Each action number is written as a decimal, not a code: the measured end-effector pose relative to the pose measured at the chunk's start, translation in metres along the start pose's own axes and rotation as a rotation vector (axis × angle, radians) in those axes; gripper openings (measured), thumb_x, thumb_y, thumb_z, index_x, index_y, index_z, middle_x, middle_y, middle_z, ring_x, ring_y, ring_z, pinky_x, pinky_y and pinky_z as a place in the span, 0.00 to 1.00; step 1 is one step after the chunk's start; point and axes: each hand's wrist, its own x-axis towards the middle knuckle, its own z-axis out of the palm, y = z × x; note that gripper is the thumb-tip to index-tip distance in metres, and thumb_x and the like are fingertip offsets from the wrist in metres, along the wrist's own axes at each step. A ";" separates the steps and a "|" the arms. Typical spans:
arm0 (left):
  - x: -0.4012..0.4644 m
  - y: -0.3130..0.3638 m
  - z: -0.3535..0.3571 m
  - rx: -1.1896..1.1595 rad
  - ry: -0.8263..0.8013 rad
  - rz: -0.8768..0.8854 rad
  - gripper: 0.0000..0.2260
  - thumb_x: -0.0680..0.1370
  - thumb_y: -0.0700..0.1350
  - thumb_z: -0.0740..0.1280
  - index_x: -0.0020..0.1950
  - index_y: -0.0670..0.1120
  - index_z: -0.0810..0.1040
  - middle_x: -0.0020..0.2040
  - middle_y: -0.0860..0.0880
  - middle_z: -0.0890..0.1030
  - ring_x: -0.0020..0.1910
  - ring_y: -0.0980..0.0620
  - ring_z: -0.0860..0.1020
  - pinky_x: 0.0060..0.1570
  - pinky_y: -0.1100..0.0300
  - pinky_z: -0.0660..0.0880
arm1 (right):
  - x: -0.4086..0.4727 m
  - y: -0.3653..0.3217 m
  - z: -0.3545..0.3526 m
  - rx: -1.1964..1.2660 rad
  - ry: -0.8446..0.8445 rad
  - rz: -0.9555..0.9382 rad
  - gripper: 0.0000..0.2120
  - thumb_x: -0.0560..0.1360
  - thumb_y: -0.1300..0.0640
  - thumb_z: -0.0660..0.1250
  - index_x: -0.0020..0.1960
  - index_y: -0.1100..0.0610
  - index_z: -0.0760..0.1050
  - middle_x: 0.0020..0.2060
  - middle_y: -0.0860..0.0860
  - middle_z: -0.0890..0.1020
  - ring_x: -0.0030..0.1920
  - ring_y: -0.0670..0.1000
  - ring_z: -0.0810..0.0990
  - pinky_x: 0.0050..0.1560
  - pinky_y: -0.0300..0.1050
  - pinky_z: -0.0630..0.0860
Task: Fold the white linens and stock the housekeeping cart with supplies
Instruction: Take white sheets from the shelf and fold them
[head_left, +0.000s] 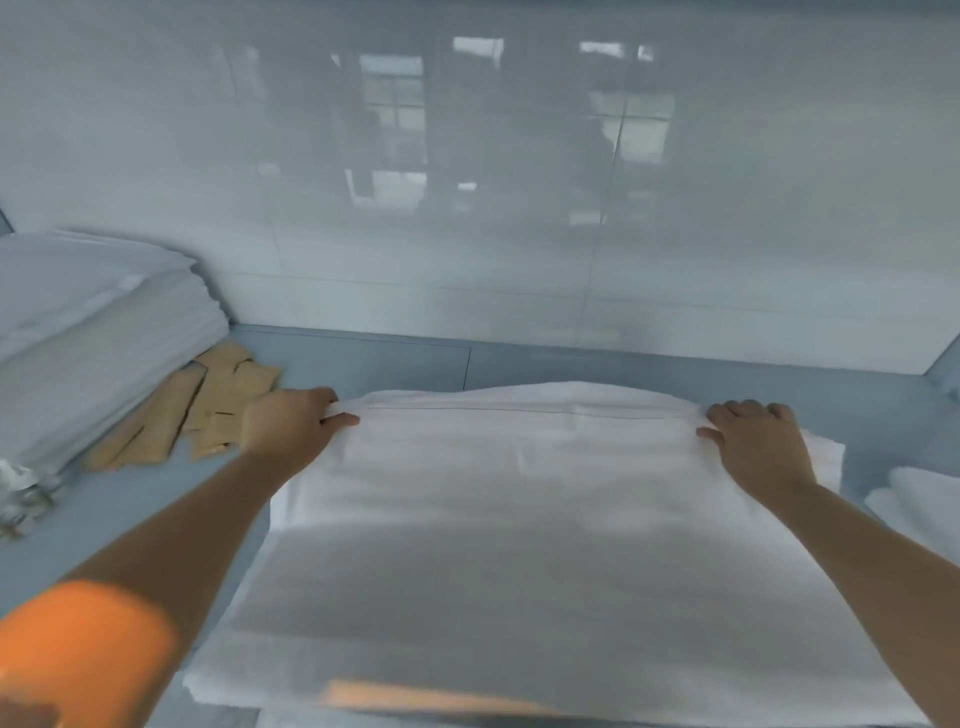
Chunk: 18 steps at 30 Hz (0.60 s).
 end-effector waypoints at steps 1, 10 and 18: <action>0.006 0.003 0.018 0.030 -0.035 -0.012 0.16 0.77 0.65 0.60 0.44 0.53 0.74 0.38 0.52 0.80 0.40 0.48 0.78 0.33 0.59 0.65 | 0.002 -0.005 0.020 -0.002 -0.079 0.036 0.09 0.78 0.55 0.65 0.52 0.60 0.78 0.44 0.55 0.82 0.48 0.58 0.79 0.53 0.53 0.67; 0.019 -0.001 0.112 -0.123 -0.173 -0.137 0.11 0.74 0.62 0.65 0.45 0.55 0.74 0.42 0.53 0.76 0.47 0.45 0.78 0.38 0.58 0.67 | 0.022 -0.012 0.096 0.190 -0.394 0.152 0.16 0.80 0.45 0.60 0.61 0.54 0.74 0.57 0.53 0.80 0.59 0.56 0.77 0.59 0.49 0.70; 0.045 -0.009 0.103 -0.173 -0.229 -0.186 0.12 0.74 0.58 0.66 0.47 0.51 0.75 0.45 0.50 0.78 0.50 0.44 0.77 0.40 0.56 0.68 | 0.035 -0.021 0.102 0.083 -0.328 0.232 0.13 0.80 0.47 0.58 0.57 0.55 0.70 0.48 0.55 0.83 0.52 0.56 0.80 0.57 0.49 0.66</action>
